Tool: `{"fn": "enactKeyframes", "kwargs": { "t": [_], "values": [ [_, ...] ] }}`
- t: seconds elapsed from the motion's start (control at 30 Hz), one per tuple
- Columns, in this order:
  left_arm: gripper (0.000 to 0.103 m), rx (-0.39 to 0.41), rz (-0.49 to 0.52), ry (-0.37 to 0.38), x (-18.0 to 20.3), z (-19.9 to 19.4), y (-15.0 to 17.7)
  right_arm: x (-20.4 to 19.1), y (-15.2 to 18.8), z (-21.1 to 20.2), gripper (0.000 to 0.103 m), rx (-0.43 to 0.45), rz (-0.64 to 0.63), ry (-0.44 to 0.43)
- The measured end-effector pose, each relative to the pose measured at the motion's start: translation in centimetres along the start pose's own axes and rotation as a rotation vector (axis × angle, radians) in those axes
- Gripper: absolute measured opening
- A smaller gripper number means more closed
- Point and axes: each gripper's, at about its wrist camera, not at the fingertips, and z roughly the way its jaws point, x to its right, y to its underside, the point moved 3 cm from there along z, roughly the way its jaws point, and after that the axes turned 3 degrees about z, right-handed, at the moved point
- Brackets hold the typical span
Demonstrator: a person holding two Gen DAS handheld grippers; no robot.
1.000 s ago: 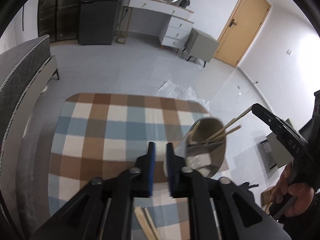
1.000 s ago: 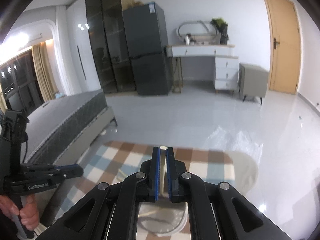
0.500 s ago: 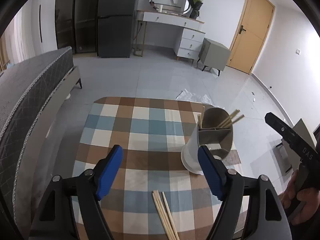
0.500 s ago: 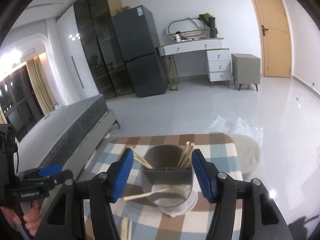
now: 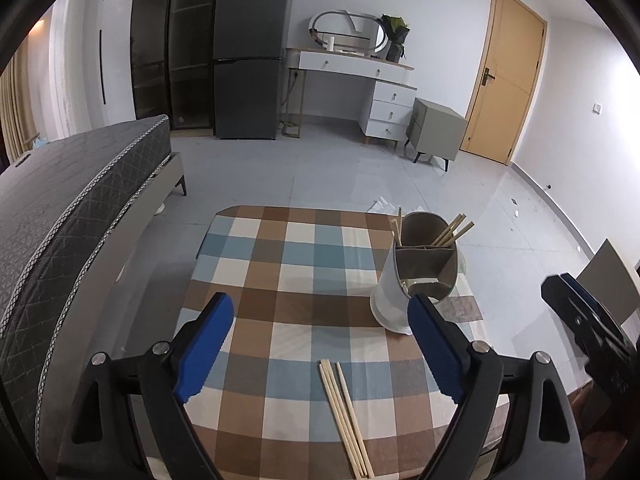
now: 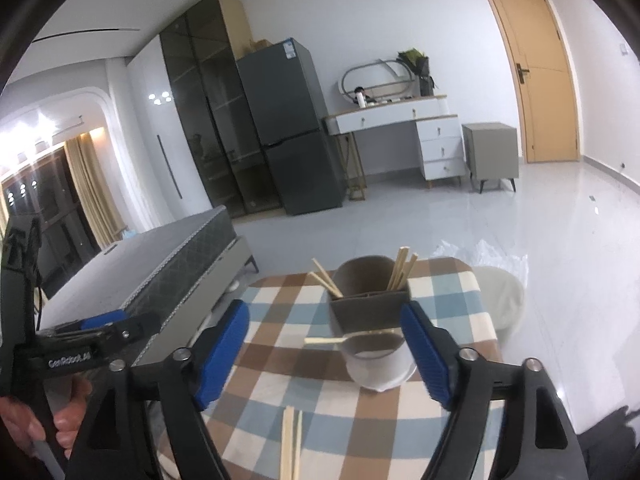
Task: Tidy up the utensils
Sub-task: 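Move both open tools back down toward the chopstick bundle, then lower the right tool onto the bundle and close on a chopstick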
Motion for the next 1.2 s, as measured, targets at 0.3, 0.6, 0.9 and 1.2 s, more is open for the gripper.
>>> {"fn": "enactKeyframes", "kwargs": {
  "t": [0.3,0.6,0.9,1.2],
  "values": [
    [0.087,-0.006,-0.031,-0.023,-1.3,0.8,3.4,-2.0,4.7,0.1,0.088,-0.056,-0.039,-0.005],
    [0.087,-0.063,-0.070,-0.037,-2.6,3.4,7.0,-2.3,9.8,2.4,0.085,-0.187,-0.055,-0.018],
    [0.087,-0.152,-0.129,-0.059,-4.3,6.8,9.8,-2.3,13.0,6.2,0.073,-0.342,-0.065,-0.007],
    [0.086,-0.285,-0.259,-0.085,-7.5,9.7,11.8,-3.1,15.6,13.3,0.047,-0.575,-0.143,0.007]
  ]
}}
